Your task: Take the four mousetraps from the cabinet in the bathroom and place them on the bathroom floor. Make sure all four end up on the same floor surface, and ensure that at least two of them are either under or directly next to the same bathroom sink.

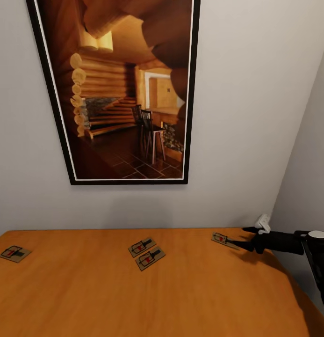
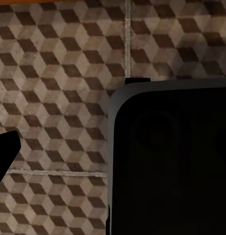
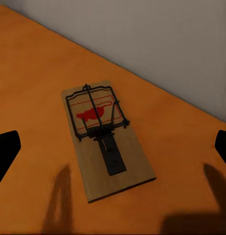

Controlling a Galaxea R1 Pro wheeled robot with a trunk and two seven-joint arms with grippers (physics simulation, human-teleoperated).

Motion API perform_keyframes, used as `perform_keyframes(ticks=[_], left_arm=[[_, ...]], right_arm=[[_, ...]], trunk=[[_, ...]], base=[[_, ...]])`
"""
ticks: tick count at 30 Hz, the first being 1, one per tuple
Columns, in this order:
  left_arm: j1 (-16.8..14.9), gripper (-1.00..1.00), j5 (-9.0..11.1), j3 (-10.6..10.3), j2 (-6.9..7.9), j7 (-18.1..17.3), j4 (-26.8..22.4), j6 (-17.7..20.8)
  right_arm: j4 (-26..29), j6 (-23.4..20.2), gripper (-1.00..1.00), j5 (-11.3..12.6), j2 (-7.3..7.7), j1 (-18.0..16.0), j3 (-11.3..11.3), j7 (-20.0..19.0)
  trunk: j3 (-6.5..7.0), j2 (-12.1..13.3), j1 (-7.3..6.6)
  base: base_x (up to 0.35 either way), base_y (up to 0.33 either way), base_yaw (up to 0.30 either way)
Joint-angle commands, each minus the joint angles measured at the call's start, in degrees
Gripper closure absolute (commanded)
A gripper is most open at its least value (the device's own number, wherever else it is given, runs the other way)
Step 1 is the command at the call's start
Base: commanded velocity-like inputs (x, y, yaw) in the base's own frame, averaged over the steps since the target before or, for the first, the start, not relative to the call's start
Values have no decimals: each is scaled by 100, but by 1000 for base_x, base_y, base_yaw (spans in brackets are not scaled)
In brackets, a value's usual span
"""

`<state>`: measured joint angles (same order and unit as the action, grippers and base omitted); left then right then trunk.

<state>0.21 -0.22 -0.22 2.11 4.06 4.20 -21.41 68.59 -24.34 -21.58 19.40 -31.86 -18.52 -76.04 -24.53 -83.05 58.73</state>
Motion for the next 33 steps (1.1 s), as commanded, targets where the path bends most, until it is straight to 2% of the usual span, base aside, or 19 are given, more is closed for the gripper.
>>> perform_keyframes(ticks=[1, 11, 33], left_arm=[[-4, -100, -4, -4, 0, 16, 11, -30], [-4, -100, -4, -4, 0, 16, 11, -30], [-4, -100, -4, -6, 0, 15, 11, -30]], right_arm=[[6, -48, -100, -25, -1, -5, -27, -37], [6, 26, -100, -30, -3, -5, -95, -42], [13, 157, -100, -38, -6, -5, -82, -37]], trunk=[[-5, -3, 0], [-5, -3, 0], [-5, -3, 0]], base=[[0, 0, 0], [0, 0, 0], [0, 0, 0]])
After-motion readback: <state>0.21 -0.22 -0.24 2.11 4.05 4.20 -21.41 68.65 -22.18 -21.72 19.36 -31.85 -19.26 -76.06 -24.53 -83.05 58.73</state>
